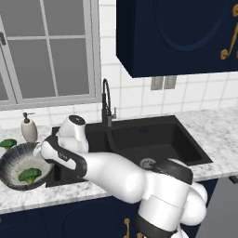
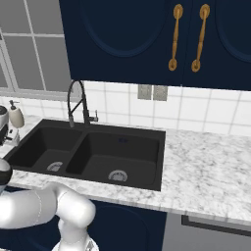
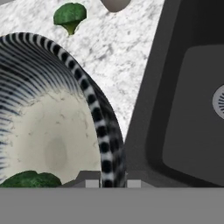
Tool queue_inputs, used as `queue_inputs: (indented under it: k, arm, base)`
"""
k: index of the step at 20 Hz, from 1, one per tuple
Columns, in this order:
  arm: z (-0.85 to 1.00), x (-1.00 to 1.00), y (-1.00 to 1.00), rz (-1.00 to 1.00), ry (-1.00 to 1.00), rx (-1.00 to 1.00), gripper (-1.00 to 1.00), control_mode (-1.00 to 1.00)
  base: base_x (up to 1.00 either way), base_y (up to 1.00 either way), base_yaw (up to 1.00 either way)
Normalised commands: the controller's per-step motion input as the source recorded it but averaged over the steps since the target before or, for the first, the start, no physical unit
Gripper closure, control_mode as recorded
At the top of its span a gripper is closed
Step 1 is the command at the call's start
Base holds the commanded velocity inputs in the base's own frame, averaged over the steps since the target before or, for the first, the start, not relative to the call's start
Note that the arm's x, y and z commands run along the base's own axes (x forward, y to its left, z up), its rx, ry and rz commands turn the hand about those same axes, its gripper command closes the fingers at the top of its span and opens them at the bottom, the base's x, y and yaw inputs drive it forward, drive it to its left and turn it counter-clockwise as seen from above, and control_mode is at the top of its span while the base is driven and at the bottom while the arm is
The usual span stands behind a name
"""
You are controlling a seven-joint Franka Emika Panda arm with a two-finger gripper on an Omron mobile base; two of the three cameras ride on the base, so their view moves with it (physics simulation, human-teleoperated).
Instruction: Pick the broccoli from the sink and place it in the bowl. Then pick the bowl and place it in the microwave. Then close the microwave door and press the start button.
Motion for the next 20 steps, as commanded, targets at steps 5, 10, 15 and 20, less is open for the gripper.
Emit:
queue_inputs:
  k: [5,10,15,20]
  arm:
    - [0.03,0.00,-0.10,0.00,0.00,0.02,1.00,-1.00]
    - [0.02,0.00,-0.15,0.00,0.00,0.04,1.00,-1.00]
    - [0.00,-0.03,-0.13,0.00,0.00,0.03,1.00,-1.00]
    - [0.00,-0.06,-0.09,0.00,0.00,0.02,1.00,-1.00]
  base:
    - [0.00,0.00,0.00]
    - [0.00,0.00,0.00]
    - [0.00,0.00,0.00]
    - [0.00,0.00,0.00]
